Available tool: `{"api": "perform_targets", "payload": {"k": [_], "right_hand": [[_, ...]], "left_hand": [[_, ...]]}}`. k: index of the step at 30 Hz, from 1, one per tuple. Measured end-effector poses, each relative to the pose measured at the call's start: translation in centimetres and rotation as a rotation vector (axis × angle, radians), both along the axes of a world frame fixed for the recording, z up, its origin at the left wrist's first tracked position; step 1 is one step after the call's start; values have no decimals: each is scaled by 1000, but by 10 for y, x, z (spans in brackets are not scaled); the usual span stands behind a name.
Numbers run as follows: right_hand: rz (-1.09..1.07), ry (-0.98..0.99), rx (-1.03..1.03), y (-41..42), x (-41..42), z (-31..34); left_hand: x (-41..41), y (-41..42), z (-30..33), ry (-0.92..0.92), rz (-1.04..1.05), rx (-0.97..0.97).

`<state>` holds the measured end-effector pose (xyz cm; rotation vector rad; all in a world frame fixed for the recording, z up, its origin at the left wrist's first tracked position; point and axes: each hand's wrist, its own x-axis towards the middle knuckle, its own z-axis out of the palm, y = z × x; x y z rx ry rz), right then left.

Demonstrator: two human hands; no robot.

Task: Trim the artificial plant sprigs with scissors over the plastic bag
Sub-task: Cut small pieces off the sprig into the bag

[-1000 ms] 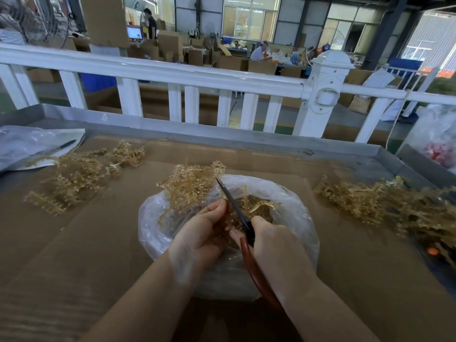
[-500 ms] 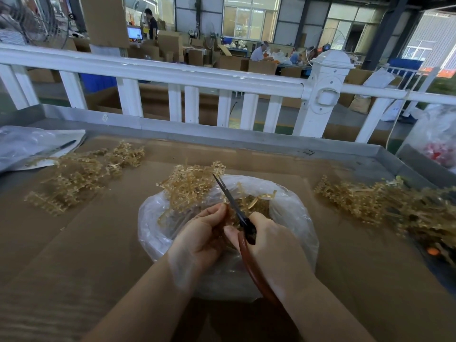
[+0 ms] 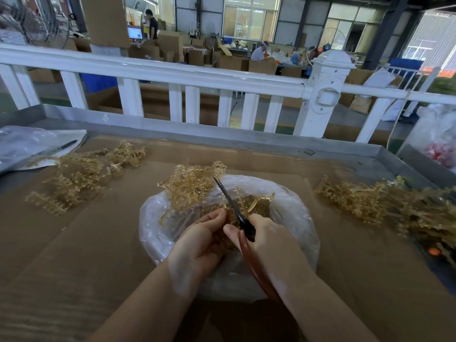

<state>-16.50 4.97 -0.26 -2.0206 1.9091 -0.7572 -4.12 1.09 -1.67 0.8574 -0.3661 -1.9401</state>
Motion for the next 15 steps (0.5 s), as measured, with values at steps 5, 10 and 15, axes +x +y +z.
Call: {"api": "perform_targets", "payload": {"k": [5, 10, 15], "right_hand": [[-10, 33, -2, -1, 2, 0], [14, 9, -28, 1, 1, 1], [-28, -73, -95, 5, -8, 6]], "left_hand": [[-1, 1, 2, -24, 24, 15], [-1, -1, 3, -30, 39, 8], [5, -8, 10, -61, 266, -102]]}}
